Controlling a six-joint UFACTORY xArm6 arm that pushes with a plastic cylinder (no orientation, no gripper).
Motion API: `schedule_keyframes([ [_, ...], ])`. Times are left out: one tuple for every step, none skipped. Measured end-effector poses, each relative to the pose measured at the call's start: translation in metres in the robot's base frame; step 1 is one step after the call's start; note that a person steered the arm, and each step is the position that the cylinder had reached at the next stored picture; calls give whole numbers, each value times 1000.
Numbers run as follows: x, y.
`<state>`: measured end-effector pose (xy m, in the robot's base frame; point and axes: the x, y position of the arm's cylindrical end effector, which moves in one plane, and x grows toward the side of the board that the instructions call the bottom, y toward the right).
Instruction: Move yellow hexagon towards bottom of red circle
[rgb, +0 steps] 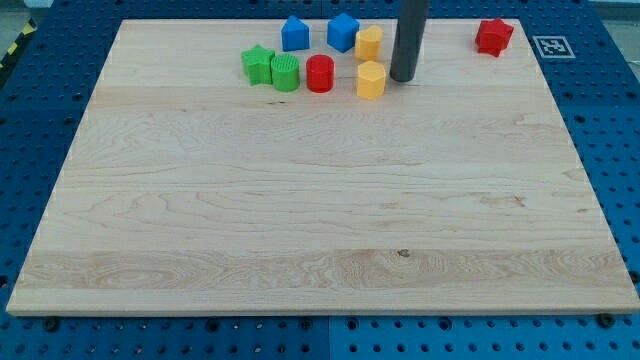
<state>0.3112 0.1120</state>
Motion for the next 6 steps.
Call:
schedule_keyframes([
  [-2,-5],
  [-2,-17],
  [-2,-17],
  [3,-22],
  [4,-23],
  [15,-24],
])
